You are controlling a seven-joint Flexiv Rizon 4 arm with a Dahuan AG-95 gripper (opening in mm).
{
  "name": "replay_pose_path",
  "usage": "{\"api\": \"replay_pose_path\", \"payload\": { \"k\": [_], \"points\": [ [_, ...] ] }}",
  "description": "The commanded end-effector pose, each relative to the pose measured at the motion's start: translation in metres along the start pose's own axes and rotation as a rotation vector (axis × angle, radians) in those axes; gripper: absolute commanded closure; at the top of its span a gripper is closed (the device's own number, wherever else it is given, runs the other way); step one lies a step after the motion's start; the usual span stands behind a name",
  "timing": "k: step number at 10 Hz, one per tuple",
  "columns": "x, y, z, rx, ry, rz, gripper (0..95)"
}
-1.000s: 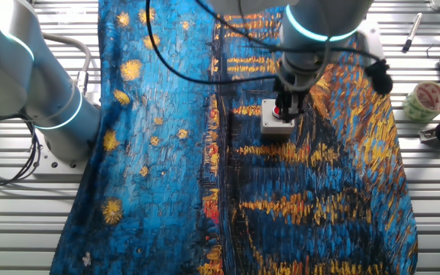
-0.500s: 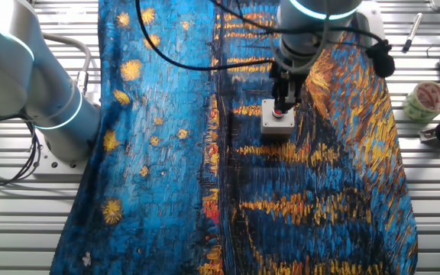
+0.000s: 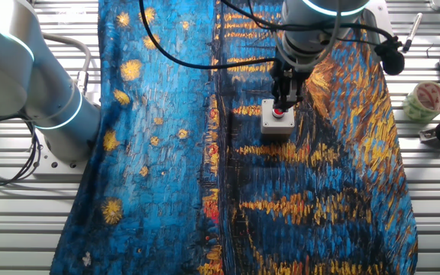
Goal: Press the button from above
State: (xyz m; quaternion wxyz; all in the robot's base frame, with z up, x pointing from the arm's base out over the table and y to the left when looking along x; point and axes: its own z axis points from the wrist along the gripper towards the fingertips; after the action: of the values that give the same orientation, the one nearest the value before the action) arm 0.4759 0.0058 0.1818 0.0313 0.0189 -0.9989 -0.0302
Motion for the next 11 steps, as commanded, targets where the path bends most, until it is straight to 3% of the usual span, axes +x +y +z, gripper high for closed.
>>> {"api": "replay_pose_path", "payload": {
  "k": [1,4,5,7,10,11],
  "points": [
    [-0.0012,0.0003,-0.0001,-0.002,0.014,0.017,57.0],
    [-0.0012,0.0003,-0.0001,-0.014,0.033,0.056,57.0],
    [-0.0012,0.0003,-0.0001,-0.017,0.033,0.055,38.0],
    [-0.0011,0.0004,-0.0001,-0.076,0.037,0.069,38.0],
    [-0.0012,0.0004,-0.0001,-0.122,0.063,0.099,38.0],
    [-0.0011,0.0004,-0.0002,-0.155,0.068,0.105,38.0]
  ]
}}
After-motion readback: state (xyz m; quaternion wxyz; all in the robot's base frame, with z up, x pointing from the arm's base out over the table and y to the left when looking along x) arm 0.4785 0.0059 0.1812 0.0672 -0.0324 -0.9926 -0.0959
